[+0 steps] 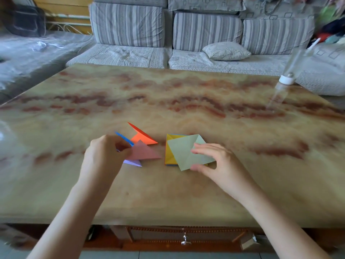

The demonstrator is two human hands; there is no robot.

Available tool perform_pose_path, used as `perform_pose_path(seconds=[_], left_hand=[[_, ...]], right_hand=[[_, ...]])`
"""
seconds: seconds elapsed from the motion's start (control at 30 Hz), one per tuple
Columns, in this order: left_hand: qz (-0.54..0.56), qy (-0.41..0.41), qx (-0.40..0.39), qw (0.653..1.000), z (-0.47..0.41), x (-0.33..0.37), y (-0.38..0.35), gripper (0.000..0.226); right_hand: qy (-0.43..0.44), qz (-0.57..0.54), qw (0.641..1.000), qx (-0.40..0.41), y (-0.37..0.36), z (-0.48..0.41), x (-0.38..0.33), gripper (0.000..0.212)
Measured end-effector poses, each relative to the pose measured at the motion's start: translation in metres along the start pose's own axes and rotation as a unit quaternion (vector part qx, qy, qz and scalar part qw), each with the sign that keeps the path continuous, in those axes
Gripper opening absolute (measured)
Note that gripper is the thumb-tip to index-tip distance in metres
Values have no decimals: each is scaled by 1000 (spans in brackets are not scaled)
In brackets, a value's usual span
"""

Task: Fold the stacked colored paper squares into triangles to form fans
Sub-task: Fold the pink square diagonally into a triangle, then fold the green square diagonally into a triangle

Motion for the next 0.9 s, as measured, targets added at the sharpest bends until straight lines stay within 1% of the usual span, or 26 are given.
perform_pose_path(seconds=[0.07,0.17,0.27,0.33,0.4,0.47,0.5,0.53,0.57,0.6,0.63,0.67,0.7,0.73,0.77,0.8,0.83,0.9], left_hand=[[-34,11,-4,999,-3,-7,0,11],[-57,28,2,998,-5,-14,2,13],[-35,18,44,998,-1,-3,16,7],[-12,1,84,996,2,10,29,4],[19,-37,142,989,9,25,44,6],[59,-103,202,972,20,47,58,7],[84,-134,213,964,25,57,60,8],[111,-152,204,961,28,64,55,11],[145,-156,171,962,28,69,45,16],[189,-145,107,965,26,73,27,23],[243,-123,17,962,25,77,4,30],[302,-88,-92,945,28,81,-22,38],[350,-46,-198,915,36,86,-46,46],[377,-4,-285,881,46,90,-64,53],[393,30,-349,850,56,92,-77,59],[415,58,-392,819,64,94,-84,66],[446,84,-416,788,68,97,-89,73],[521,124,-427,729,71,102,-93,87]], right_hand=[[16,38,999,-26,-9,0,-1,44],[18,47,998,-26,-10,-1,-1,40],[25,54,998,-17,-8,-2,-2,33],[46,51,998,-6,-7,-2,-5,23],[65,42,997,18,-1,0,-8,16],[44,50,997,45,5,1,-5,12],[37,55,996,66,10,2,-5,12],[40,51,993,95,17,3,-7,13],[48,36,990,128,26,4,-11,14],[55,13,985,160,35,6,-14,15],[60,-13,980,189,44,7,-16,14],[66,-40,974,214,52,9,-18,12],[70,-65,967,236,60,11,-18,10],[74,-86,961,254,67,14,-19,10],[81,-102,955,266,72,15,-20,9],[97,-109,952,269,75,16,-24,8],[125,-107,951,262,76,17,-31,7],[195,-96,953,209,69,18,-48,9]])
Point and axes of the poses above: each hand's wrist, its own z-axis away from the middle knuckle, its own y-axis out of the back of the hand, x = y × z, the point moved 10 cm from there along -z, towards the middle knuckle, and after that the axes turned 14 degrees about -z, right-handed, at the moved point
